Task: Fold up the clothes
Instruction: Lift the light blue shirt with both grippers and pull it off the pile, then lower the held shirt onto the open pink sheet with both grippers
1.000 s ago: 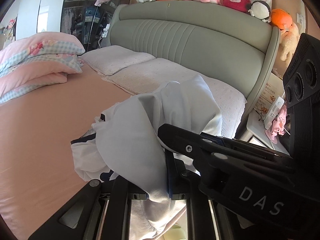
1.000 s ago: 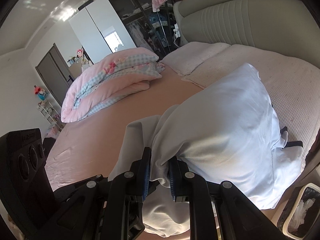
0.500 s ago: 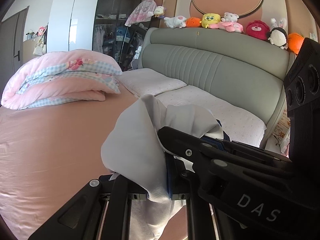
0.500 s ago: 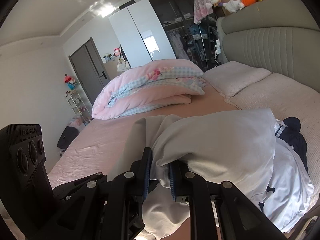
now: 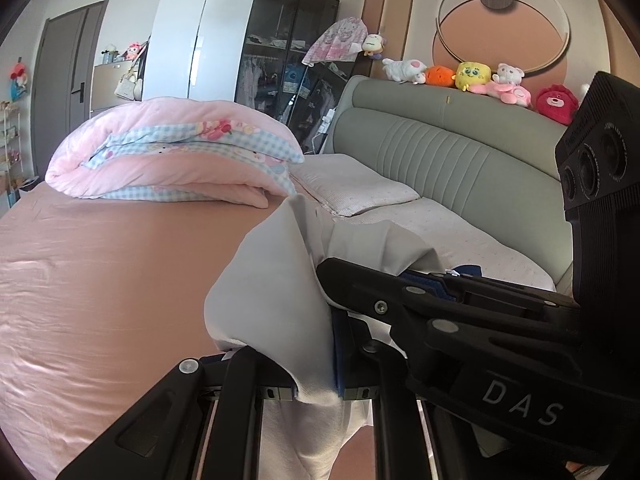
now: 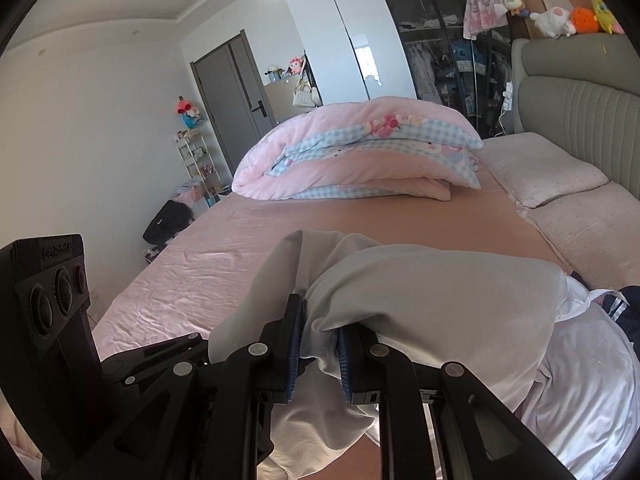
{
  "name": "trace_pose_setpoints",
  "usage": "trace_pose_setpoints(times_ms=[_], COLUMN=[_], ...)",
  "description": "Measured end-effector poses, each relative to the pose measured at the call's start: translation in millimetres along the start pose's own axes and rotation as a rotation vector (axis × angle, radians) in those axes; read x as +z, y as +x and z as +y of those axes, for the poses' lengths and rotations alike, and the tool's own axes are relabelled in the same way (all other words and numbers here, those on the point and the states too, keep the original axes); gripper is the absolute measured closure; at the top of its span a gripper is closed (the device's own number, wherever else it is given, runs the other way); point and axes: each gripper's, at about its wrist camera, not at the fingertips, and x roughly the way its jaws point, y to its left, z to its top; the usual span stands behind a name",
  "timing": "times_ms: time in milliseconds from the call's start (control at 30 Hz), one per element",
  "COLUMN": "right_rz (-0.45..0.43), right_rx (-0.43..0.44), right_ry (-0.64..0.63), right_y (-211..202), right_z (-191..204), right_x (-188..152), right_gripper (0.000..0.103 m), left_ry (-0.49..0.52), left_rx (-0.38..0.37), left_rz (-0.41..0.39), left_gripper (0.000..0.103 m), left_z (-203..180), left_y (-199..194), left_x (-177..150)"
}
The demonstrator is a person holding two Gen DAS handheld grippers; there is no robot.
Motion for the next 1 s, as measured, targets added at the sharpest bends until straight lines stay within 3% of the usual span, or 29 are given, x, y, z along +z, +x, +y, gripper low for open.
trace_pose_setpoints(times_ms=[200,367,567,700,1000], right_rz=[0.032,0.062,0.079,0.095,0.242], right_rx=[0.063,0.162,0.208,0.224,0.243], right_ry=[-0.106,-0.138,-0.161,-0.163,-0.104], right_y=[27.9,50.0,73.7,87.9,130.6], right_z=[41.4,71.7,98.0,103.3,88.6], right_x=[15.9,18.9,17.9,10.1,-28.5], right_gripper=[0.087,0.087,0.087,0.087,0.086], left_ry=[-0.058,-0.062,-0.106,-0.12,-0.075], left_rx=[0.077,0.155,0.207,0.216,0.253], left_rz=[-0.037,-0.06,-0.051,-0.024,0.122], left_gripper=[0.093,0.093,0.093,0.093,0.093], left_z=[38.9,65.5,93.9,104.6,113.8], left_y=[-17.6,-34.5,-43.1,-37.6,-9.8], left_x=[4.5,-0.2,-3.9,-15.2,-57.8])
